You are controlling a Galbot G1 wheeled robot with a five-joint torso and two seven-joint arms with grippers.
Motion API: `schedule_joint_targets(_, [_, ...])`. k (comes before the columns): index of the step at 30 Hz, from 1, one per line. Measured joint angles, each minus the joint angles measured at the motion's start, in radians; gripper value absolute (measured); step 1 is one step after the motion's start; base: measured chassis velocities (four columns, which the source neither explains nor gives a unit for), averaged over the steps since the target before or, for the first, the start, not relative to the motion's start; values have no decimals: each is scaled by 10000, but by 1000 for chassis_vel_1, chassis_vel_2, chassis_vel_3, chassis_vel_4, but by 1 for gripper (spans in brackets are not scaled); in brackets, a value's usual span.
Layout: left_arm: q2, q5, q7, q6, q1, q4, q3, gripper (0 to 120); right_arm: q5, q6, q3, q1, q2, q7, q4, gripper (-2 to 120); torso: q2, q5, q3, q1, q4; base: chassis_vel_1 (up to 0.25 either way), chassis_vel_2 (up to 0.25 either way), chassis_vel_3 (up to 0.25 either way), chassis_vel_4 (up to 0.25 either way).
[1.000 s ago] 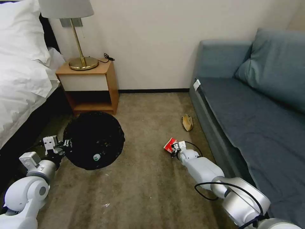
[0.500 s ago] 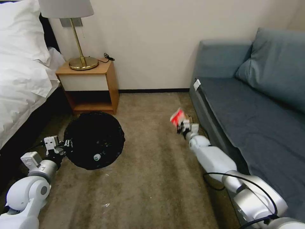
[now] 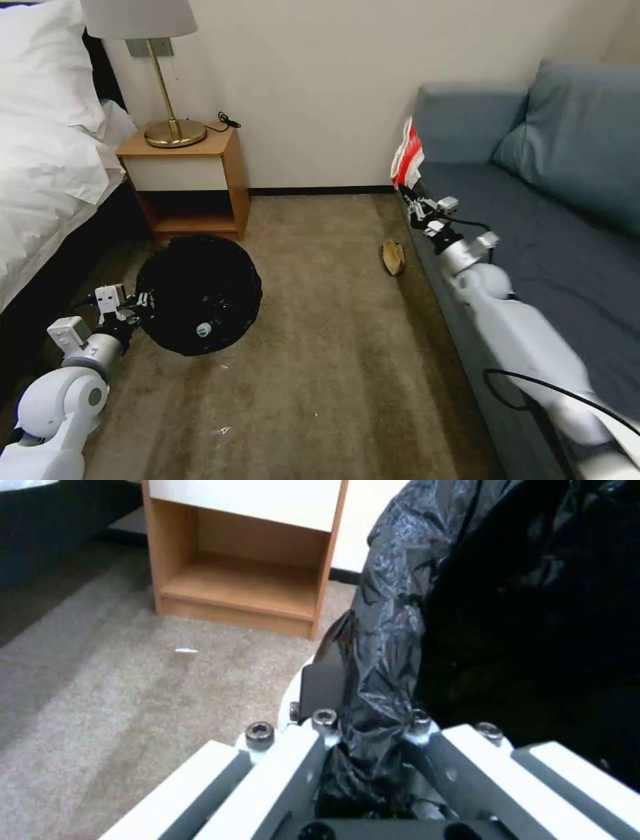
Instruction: Pick up the trash bin, then pick up the garbage on the floor and place it into the trash bin.
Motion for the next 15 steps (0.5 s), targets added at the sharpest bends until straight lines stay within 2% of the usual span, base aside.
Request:
schedule_joint_targets(1, [0, 0, 0, 0, 0, 0, 0, 1, 0, 0, 0, 0, 0, 0, 0, 0, 0, 0, 0, 0, 0, 0, 0, 0, 0])
schedule_joint_targets(3, [-48, 62, -12, 6, 0, 12, 20, 1, -201, -62, -860, -279, -534, -1030, 1294, 0, 0, 2, 0, 0, 6, 0, 0, 0, 0])
schedule_joint_targets(4, [-48, 62, -12, 6, 0, 12, 20, 1, -201, -62, -860, -279, -534, -1030, 1294, 0, 0, 2, 0, 0, 6, 0, 0, 0, 0])
schedule_joint_targets(6, [-60, 67, -20, 16, -5, 4, 25, 1, -613, -174, -1725, -51, -591, -1237, 1723, 0, 0, 1, 2, 0, 4, 0, 0, 0, 0])
schedule_joint_targets(9, [-68, 67, -27, 22, -16, 0, 31, 1, -783, -222, -1979, 58, -562, -1255, 1765, 0, 0, -1, 2, 0, 5, 0, 0, 0, 0])
schedule_joint_targets(15, [-127, 145, -35, 34, -45, 3, 96, 1, -1425, -563, -2825, 537, -162, -1324, 1786, 0, 0, 0, 2, 0, 1, 0, 0, 0, 0])
